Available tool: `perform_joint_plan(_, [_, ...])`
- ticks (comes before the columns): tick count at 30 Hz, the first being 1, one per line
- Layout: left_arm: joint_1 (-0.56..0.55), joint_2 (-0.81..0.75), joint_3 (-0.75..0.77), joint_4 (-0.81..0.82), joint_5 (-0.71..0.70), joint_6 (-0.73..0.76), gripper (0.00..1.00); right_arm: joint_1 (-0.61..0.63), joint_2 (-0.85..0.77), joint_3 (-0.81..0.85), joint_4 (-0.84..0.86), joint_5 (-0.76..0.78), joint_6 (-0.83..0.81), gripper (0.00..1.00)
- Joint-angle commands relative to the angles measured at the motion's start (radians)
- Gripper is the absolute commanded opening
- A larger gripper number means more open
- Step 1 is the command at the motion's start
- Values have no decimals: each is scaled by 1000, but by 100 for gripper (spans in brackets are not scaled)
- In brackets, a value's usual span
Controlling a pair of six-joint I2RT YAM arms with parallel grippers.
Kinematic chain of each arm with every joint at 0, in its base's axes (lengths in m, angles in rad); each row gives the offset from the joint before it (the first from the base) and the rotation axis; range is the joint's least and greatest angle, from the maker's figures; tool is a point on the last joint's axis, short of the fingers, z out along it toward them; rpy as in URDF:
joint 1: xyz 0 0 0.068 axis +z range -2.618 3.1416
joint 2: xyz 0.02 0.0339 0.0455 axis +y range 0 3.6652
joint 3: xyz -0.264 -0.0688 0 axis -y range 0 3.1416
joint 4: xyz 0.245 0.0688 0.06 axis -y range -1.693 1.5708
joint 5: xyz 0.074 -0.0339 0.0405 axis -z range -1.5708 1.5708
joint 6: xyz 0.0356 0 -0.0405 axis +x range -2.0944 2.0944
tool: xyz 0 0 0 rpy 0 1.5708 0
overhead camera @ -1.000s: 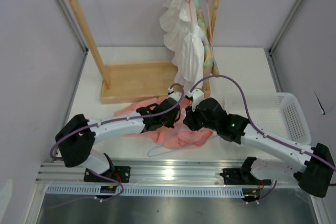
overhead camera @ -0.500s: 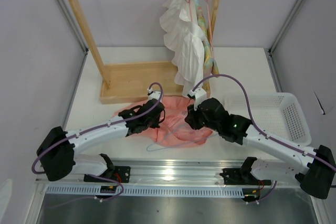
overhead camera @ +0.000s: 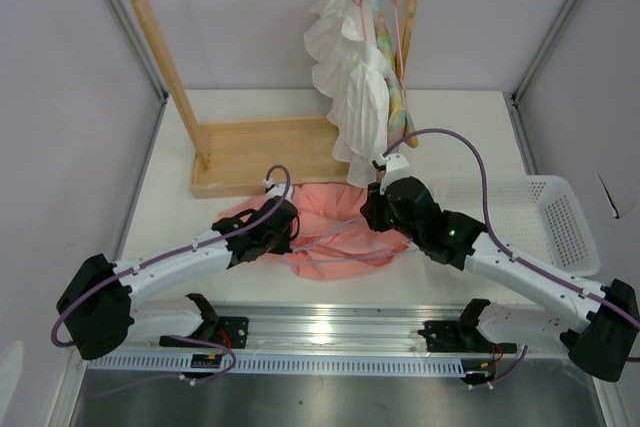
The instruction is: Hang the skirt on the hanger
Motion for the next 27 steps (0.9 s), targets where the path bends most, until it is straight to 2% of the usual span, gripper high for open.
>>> perform_joint_plan(1, [8,-32,-12,-26,20,-19,0,-22,7,78,4,136,14,0])
perform_joint_plan(10, [14,-70,31,-84,17,-4,0,-38,38,80,47,227,7,0])
perform_joint_plan(21, [20,-115,-1,-87,47,-16,0,-46,82,95,99,221,22,0])
perform_joint_plan(27, [75,-90,16,-61,91,-2,0,-11,15,-6,114,219,-15,0])
